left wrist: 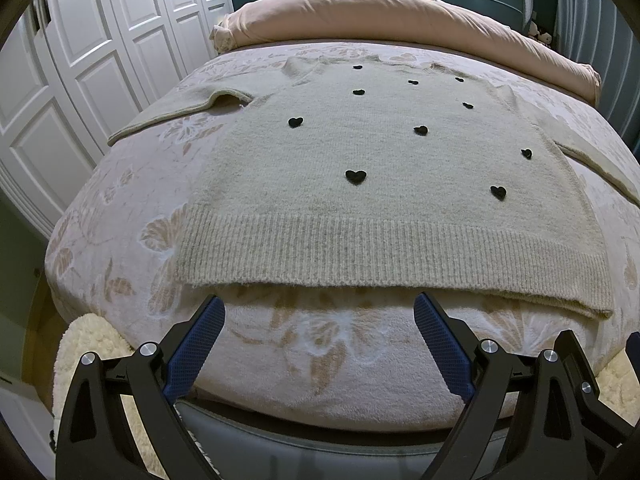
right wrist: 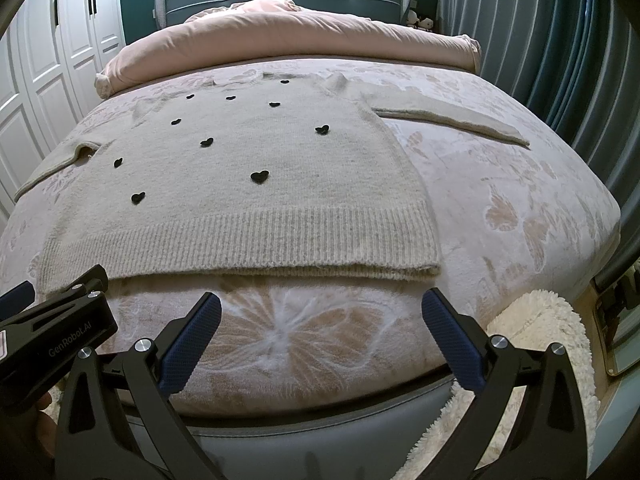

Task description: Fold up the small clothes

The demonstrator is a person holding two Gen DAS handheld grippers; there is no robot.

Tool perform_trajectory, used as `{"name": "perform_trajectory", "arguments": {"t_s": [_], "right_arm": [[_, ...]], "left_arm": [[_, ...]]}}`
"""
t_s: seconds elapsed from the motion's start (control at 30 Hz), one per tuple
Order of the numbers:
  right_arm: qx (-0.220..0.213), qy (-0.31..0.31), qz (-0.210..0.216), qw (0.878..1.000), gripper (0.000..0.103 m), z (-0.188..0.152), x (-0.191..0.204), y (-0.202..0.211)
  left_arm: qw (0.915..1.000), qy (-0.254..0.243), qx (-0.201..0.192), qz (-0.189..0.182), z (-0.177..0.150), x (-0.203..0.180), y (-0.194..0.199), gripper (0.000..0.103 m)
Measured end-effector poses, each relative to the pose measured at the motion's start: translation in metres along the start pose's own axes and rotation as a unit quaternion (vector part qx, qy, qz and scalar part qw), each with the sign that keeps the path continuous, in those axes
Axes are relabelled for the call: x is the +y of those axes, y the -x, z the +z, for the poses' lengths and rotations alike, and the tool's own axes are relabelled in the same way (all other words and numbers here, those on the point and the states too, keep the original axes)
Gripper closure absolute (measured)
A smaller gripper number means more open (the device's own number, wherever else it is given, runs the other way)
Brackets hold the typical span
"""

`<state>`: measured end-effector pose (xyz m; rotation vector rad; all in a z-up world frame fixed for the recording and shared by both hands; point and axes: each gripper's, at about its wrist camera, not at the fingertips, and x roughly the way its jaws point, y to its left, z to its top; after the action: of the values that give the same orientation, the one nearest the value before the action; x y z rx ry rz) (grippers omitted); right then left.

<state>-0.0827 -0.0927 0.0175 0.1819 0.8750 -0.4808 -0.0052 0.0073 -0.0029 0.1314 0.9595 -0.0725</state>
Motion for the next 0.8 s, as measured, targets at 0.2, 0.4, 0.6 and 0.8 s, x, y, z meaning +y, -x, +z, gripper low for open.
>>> {"name": "perform_trajectory", "arguments": {"t_s": [0.2, 0.4, 0.6, 0.8], "right_arm": [[0.000, 0.000, 0.000, 1.000, 0.005, 0.000, 0.000, 0.000], [0.004, 0.002, 0.000, 1.000, 0.005, -0.001, -0.002, -0.003], [0.015, 0.017, 0.016, 1.000, 0.005, 0.007, -0.006, -0.021], [0.013, -0.040, 0.027, 0.999, 0.005, 0.062, -0.069, -0.064]], "left_arm": [[1.0000, -0.001, 0.000, 0.000, 0.000, 0.000, 0.000, 0.011], [1.0000, -0.001, 0.004, 0.000, -0.005, 0.001, -0.003, 0.011], [0.9996, -0.012, 0.018, -0.015, 0.004, -0.004, -0.019, 0.009], [0.9996, 0.007, 0.013, -0.024, 0.042, 0.003, -0.035, 0.008]]}}
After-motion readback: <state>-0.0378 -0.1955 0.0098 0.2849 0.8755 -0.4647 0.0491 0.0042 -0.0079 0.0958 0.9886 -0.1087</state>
